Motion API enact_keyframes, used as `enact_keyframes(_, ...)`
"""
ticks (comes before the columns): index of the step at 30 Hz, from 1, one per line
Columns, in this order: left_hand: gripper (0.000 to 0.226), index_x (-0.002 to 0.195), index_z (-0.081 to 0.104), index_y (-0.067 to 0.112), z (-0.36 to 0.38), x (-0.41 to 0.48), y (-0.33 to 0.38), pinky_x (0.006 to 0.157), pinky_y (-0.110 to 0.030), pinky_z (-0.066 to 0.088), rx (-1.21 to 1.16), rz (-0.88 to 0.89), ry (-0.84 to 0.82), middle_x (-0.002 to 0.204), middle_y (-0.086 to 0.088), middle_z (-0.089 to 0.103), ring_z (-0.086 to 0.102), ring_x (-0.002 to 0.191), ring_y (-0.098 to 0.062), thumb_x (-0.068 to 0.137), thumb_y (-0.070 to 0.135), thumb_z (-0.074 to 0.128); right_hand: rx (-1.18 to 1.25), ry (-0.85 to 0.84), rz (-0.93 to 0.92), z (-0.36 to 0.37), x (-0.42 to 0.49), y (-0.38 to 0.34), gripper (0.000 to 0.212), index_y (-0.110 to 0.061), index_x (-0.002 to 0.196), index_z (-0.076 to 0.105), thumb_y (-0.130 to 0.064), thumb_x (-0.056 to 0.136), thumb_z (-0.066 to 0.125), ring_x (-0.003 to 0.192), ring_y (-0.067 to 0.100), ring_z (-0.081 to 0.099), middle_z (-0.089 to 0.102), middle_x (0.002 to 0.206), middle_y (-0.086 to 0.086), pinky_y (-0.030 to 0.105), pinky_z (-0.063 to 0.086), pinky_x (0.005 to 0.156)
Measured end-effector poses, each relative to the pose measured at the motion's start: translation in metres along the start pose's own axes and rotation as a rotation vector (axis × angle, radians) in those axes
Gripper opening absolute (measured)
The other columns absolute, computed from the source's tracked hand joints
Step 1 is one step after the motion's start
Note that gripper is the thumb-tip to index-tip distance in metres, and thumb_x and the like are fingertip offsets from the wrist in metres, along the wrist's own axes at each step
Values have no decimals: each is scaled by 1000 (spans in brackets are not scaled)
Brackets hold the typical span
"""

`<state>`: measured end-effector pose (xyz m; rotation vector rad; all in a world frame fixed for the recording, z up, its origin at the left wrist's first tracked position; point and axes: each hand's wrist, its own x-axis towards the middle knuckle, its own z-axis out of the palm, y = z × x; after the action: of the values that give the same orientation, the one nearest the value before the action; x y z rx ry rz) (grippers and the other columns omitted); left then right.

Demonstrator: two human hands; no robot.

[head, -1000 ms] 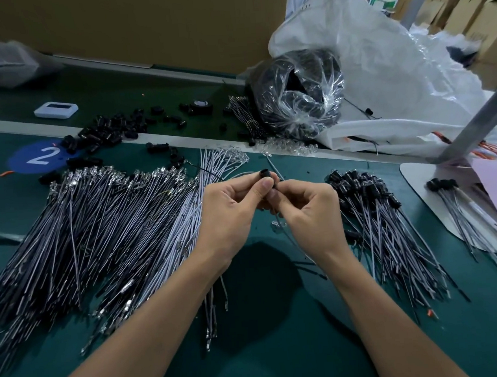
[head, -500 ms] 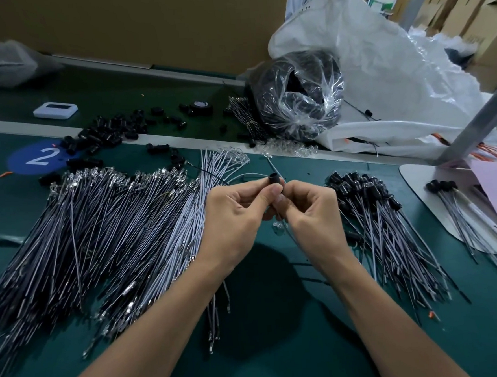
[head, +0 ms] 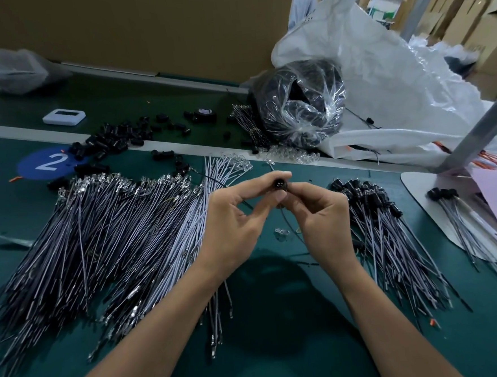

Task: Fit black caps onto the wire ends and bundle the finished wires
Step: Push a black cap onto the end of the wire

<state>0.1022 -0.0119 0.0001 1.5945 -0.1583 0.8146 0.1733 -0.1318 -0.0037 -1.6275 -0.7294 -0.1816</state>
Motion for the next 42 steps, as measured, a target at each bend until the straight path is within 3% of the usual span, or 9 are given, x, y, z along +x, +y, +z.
enact_keyframes(11,28,111,70,10,0,-1,0,94,-40,53,-89,12,-31,107,-6,74,69,101,-22,85,1,68,46,-19,-56,0,-2,-2,17,1,101,74,1,86,66,89,22,71,76,94,9,40,57,84)
enact_keyframes(14,26,108,71,9,2,0,1,89,-32,54,-117,18,-29,103,-5,75,70,98,-19,84,1,68,66,-56,-64,1,-3,-4,14,-7,97,75,-5,86,67,82,13,69,76,87,0,31,56,77)
enact_keyframes(17,19,104,71,8,-4,6,4,77,-26,56,-380,-150,65,90,-4,76,71,86,-18,85,10,65,119,-135,-5,-3,-2,-5,14,-15,93,74,-10,90,62,74,5,67,74,78,-7,18,51,70)
enact_keyframes(20,23,103,70,9,-19,12,2,62,-24,55,-609,-319,161,80,-3,70,68,68,-18,85,18,59,-98,-158,77,-12,4,2,17,-11,93,76,-6,94,60,67,2,62,72,76,-2,18,47,65)
enact_keyframes(24,26,105,68,7,-18,12,3,45,-19,43,-582,-369,125,77,-2,69,57,49,-12,84,19,59,-364,-238,100,-19,7,8,10,-12,87,79,-6,86,71,58,2,49,65,74,-6,12,35,61)
enact_keyframes(30,24,101,70,10,-13,10,-1,77,-24,56,-463,-424,140,95,-10,76,72,91,-21,81,21,63,-96,-263,100,-12,4,-3,14,-9,84,75,-20,89,68,58,7,54,67,65,-2,23,42,56)
enact_keyframes(33,16,99,70,7,-9,8,-2,77,-27,58,-414,-469,117,94,-11,76,73,91,-20,85,13,65,21,-255,130,-3,0,-9,15,-18,84,73,-32,80,69,59,8,58,70,68,3,20,47,58)
enact_keyframes(38,21,95,69,7,-7,8,-2,83,-34,59,-456,-508,102,95,-16,75,72,89,-25,79,19,67,96,-250,189,1,0,-7,11,-12,82,71,-3,86,70,57,3,57,69,66,-4,14,44,58)
enact_keyframes(42,25,91,67,8,-6,9,-4,84,-33,58,-494,-522,104,97,-17,74,72,89,-26,74,26,69,95,-127,206,1,0,-10,13,-11,84,70,2,87,65,61,8,62,71,72,-3,26,51,60)
